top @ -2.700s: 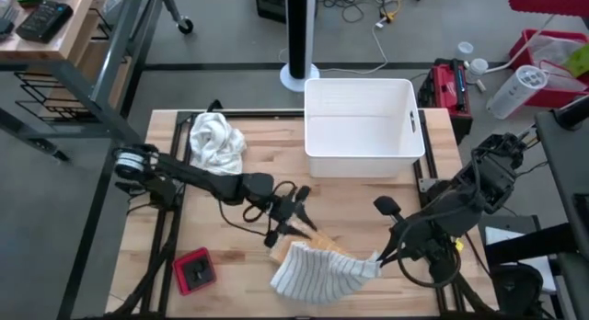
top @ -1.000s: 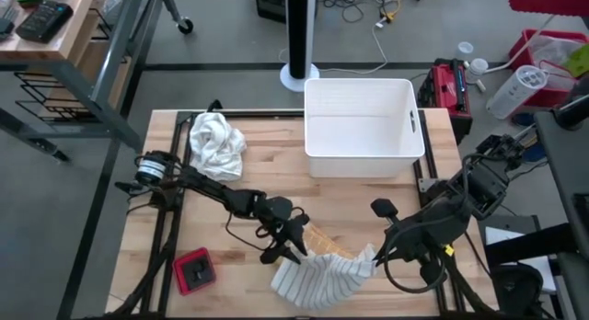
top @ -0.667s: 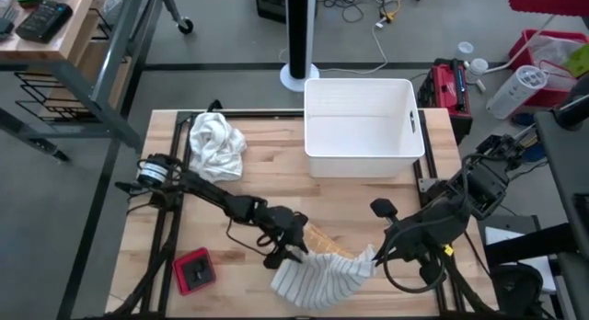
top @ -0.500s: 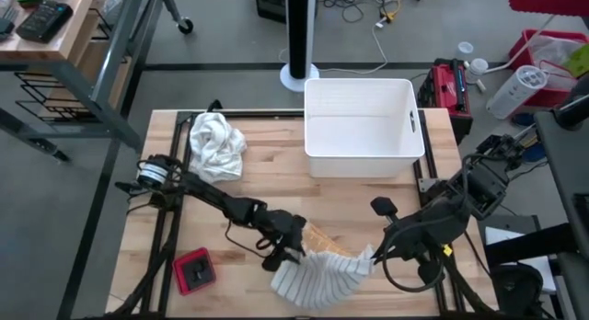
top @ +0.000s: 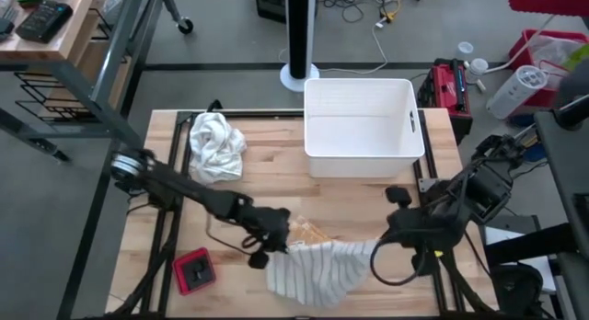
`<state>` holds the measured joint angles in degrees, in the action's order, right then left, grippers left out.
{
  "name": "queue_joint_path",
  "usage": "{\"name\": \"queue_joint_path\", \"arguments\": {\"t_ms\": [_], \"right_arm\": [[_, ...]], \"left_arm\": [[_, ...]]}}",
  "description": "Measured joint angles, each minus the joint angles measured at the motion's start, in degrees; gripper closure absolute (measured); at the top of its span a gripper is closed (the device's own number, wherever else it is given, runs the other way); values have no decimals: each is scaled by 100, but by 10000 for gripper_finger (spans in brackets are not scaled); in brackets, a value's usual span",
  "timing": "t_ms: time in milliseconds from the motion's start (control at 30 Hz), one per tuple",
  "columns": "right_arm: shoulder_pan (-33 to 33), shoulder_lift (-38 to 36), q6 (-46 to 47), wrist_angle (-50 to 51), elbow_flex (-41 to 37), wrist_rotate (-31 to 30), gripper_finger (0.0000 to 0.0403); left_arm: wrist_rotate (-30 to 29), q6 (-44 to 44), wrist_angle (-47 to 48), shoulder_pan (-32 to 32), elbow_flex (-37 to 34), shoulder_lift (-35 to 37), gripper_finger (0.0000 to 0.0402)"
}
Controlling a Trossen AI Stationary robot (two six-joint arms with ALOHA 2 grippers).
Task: Fold towel
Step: Fold the white kitchen towel
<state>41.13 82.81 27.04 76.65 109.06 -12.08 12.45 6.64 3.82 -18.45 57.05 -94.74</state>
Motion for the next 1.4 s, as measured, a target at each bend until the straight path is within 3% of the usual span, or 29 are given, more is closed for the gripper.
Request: {"name": "queue_joint_path", "arguments": {"t_ms": [200, 367, 433, 633, 833, 967, 1167, 1267, 1400], "right_arm": [[247, 83, 1015, 1166, -24, -800, 403], [385, -11, 1070, 1308, -27, -1711, 403], [415, -110, 1063, 1312, -16, -1963, 403], [569, -292, 914, 1300, -15, -3427, 403], [574, -440, 533, 1041, -13, -3762, 403], [631, -596, 757, 970, -4, -3760, 403], [639, -775, 1054, 981, 4, -3845, 403], [635, -977, 1191, 960, 4, -3342, 403], [637, -1080, 1385, 958, 4, -3262, 403]], "left_arm": [[-1239, 262, 1346, -414, 136, 1803, 401], [-3417, 742, 2807, -989, 703, 2985, 401], [-4039, 832, 3225, -1180, 1071, 3260, 401], [-4971, 645, 4436, -1465, 2199, 3323, 401], [-6144, 750, 5850, -1462, 3349, 2801, 401], [-6155, 1152, 6847, -1463, 4075, 2404, 401], [-5145, 2052, 8494, -1463, 4909, 1854, 401], [-4762, 2322, 8554, -1463, 5000, 1733, 401], [-4339, 2296, 8582, -1485, 5000, 1710, 401]]}}
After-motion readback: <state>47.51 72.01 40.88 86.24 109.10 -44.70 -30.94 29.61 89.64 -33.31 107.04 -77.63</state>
